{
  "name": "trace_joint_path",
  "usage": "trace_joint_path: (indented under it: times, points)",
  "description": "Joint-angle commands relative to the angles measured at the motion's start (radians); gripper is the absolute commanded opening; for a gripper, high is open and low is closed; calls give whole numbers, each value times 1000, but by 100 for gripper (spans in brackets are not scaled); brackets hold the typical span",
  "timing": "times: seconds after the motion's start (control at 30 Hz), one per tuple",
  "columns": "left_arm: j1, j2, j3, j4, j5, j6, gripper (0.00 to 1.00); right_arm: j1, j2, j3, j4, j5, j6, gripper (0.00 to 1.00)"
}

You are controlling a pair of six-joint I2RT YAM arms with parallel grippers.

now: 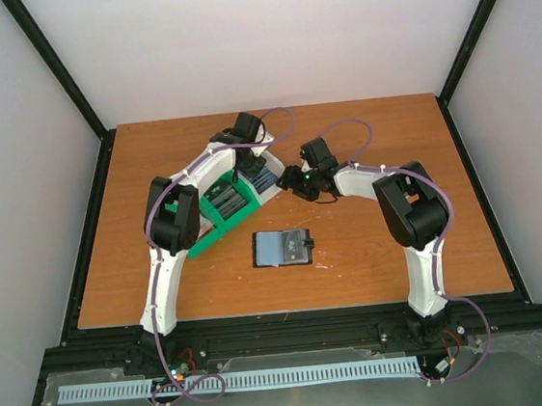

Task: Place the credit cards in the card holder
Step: Pick up the credit card from the storage box.

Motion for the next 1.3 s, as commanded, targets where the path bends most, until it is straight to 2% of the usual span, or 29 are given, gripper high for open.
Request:
trace_joint_path:
  times: [0.0,0.27,0.4,0.73,1.07,1.27]
  points:
    - [7,39,56,-5,-2,33,31,10,21,39,-4,21,3,63]
    - [9,63,68,-2,-16,36,28,13,47,65,-19,35,3,63]
    - [13,61,72,2,-22,35,21,14,61,80,-40,48,3,63]
    - [28,41,100,-24,-22,28,20,16,96,137,-145,96,-1,61]
    - [48,38,102,-45,-43,26,21,18,103,143,-162,108,-2,59]
    - [52,13,87,-14,-61,16,17,20,103,142,-161,108,0,58]
